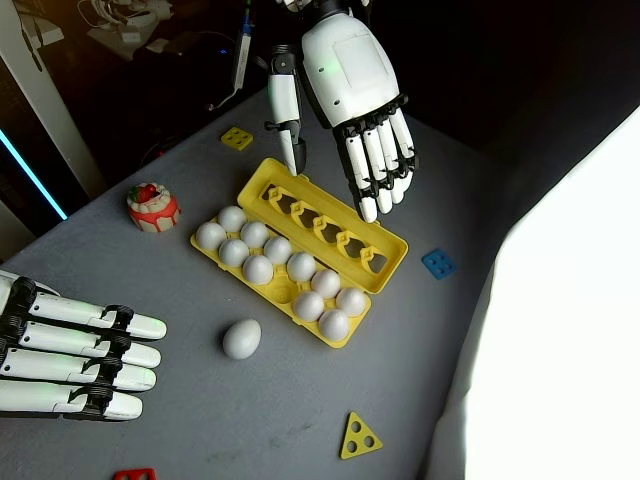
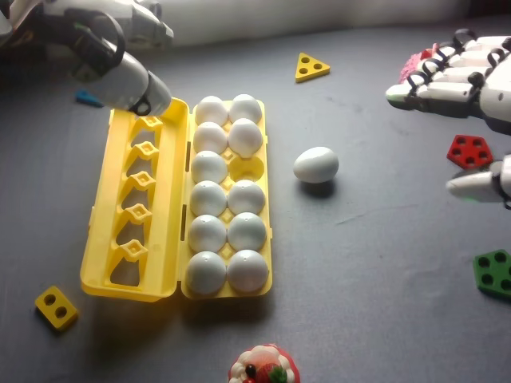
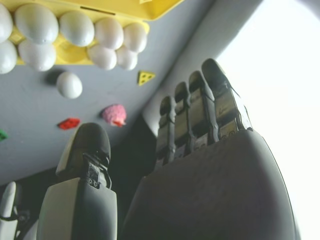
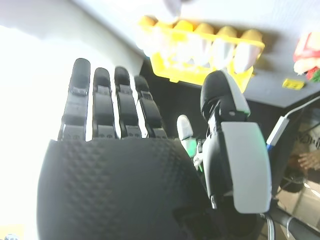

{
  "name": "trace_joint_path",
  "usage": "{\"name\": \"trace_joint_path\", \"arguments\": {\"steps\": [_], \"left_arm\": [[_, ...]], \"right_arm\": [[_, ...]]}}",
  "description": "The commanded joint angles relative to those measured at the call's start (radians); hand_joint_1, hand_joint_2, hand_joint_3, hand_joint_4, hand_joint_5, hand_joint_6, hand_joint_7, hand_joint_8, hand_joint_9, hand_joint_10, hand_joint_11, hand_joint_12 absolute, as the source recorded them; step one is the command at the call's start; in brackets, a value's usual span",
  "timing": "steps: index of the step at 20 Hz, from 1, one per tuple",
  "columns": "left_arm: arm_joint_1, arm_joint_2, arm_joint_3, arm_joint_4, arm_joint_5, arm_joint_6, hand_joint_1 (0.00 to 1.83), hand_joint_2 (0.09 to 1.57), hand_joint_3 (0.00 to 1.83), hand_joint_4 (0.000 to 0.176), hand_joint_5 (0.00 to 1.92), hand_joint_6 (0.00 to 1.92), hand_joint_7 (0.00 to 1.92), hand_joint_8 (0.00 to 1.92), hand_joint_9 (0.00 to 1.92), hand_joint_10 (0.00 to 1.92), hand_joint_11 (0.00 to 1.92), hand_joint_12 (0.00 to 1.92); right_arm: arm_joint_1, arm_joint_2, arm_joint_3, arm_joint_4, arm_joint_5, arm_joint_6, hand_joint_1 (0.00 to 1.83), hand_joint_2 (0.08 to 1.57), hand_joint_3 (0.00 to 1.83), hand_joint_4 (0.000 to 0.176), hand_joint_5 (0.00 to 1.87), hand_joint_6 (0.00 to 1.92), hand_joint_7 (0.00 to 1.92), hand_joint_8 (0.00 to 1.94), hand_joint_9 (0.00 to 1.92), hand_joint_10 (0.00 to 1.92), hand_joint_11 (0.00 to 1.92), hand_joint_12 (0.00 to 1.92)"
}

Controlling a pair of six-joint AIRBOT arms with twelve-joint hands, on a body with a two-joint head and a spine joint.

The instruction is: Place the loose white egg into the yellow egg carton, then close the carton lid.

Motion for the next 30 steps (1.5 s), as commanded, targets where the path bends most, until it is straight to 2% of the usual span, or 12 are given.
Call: {"name": "trace_joint_path", "arguments": {"steps": [1, 2, 3, 8, 14, 15, 17, 18, 19, 21, 27, 30], "left_arm": [[-0.013, 0.003, 0.003, 0.023, -0.059, 0.019, 0.45, 1.32, 0.0, 0.024, 0.13, 0.0, 0.15, 0.0, 0.11, 0.0, 0.0, 0.43], [-0.013, 0.003, 0.002, 0.021, -0.059, 0.025, 0.45, 1.32, 0.0, 0.029, 0.11, 0.0, 0.14, 0.0, 0.11, 0.0, 0.0, 0.4], [-0.014, 0.003, 0.001, 0.021, -0.059, 0.025, 0.46, 1.31, 0.0, 0.022, 0.11, 0.0, 0.15, 0.0, 0.11, 0.0, 0.0, 0.42], [-0.02, 0.003, 0.003, 0.014, -0.076, 0.052, 0.41, 1.32, 0.0, 0.023, 0.07, 0.0, 0.11, 0.0, 0.08, 0.0, 0.0, 0.37], [-0.007, 0.004, 0.001, 0.014, -0.111, 0.052, 0.43, 1.32, 0.0, 0.029, 0.06, 0.0, 0.12, 0.01, 0.09, 0.01, 0.0, 0.34], [-0.007, 0.008, -0.01, 0.015, -0.114, 0.052, 0.45, 1.32, 0.0, 0.025, 0.06, 0.0, 0.12, 0.0, 0.09, 0.0, 0.0, 0.33], [-0.004, 0.014, -0.026, 0.015, -0.11, 0.052, 0.47, 1.31, 0.0, 0.023, 0.09, 0.01, 0.14, 0.0, 0.1, 0.0, 0.0, 0.42], [-0.002, 0.016, -0.034, 0.015, -0.106, 0.052, 0.46, 1.32, 0.0, 0.027, 0.08, 0.0, 0.13, 0.0, 0.09, 0.0, 0.0, 0.37], [0.002, 0.018, -0.038, 0.015, -0.105, 0.049, 0.46, 1.32, 0.0, 0.028, 0.08, 0.0, 0.12, 0.0, 0.08, 0.0, 0.0, 0.34], [0.003, 0.021, -0.046, 0.015, -0.105, 0.058, 0.43, 1.31, 0.0, 0.03, 0.09, 0.0, 0.14, 0.0, 0.11, 0.01, 0.0, 0.43], [-0.003, 0.03, -0.073, 0.018, -0.061, 0.079, 0.43, 1.32, 0.0, 0.026, 0.08, 0.0, 0.11, 0.0, 0.09, 0.0, 0.0, 0.36], [-0.003, 0.028, -0.065, 0.019, -0.016, -0.001, 0.43, 1.32, 0.0, 0.028, 0.07, 0.0, 0.1, 0.0, 0.07, 0.0, 0.0, 0.36]], "right_arm": [[0.003, 0.0, 0.013, 0.036, 0.121, 0.001, 0.38, 1.26, 0.0, 0.0, 0.0, 0.0, 0.0, 0.0, 0.0, 0.0, 0.0, 0.0], [0.002, -0.013, 0.037, 0.101, 0.138, 0.001, 0.39, 1.26, 0.0, 0.0, 0.0, 0.0, 0.0, 0.0, 0.0, 0.0, 0.0, 0.0], [0.005, -0.029, 0.058, 0.144, 0.15, 0.001, 0.38, 1.27, 0.0, 0.0, 0.0, 0.0, 0.0, 0.0, 0.0, 0.0, 0.0, 0.0], [-0.003, -0.126, 0.149, 0.244, 0.146, 0.001, 0.44, 1.25, 0.0, 0.0, 0.0, 0.0, 0.0, 0.0, 0.0, 0.0, 0.0, 0.0], [-0.071, -0.228, 0.254, 0.275, 0.259, -0.004, 0.84, 1.2, 0.0, 0.0, 0.0, 0.0, 0.0, 0.0, 0.0, 0.0, 0.0, 0.0], [-0.078, -0.24, 0.269, 0.279, 0.272, -0.004, 0.9, 1.18, 0.0, 0.0, 0.0, 0.0, 0.0, 0.0, 0.0, 0.0, 0.0, 0.0], [-0.086, -0.26, 0.288, 0.304, 0.28, -0.014, 0.97, 1.17, 0.0, 0.0, 0.0, 0.0, 0.0, 0.0, 0.0, 0.0, 0.0, 0.0], [-0.095, -0.282, 0.294, 0.496, 0.291, -0.202, 1.02, 1.15, 0.0, 0.0, 0.0, 0.0, 0.0, 0.0, 0.0, 0.0, 0.0, 0.0], [-0.102, -0.303, 0.304, 0.543, 0.304, -0.236, 1.05, 1.14, 0.0, 0.0, 0.0, 0.0, 0.0, 0.0, 0.0, 0.0, 0.0, 0.0], [-0.107, -0.343, 0.324, 0.59, 0.271, -0.236, 1.07, 1.15, 0.0, 0.0, 0.0, 0.0, 0.0, 0.0, 0.0, 0.0, 0.0, 0.0], [-0.095, -0.426, 0.361, 0.712, 0.194, -0.237, 1.1, 1.16, 0.0, 0.0, 0.0, 0.0, 0.0, 0.0, 0.0, 0.0, 0.0, 0.0], [-0.093, -0.467, 0.4, 0.741, 0.17, -0.237, 1.12, 1.16, 0.0, 0.0, 0.06, 0.03, 0.0, 0.0, 0.0, 0.0, 0.0, 0.0]]}}
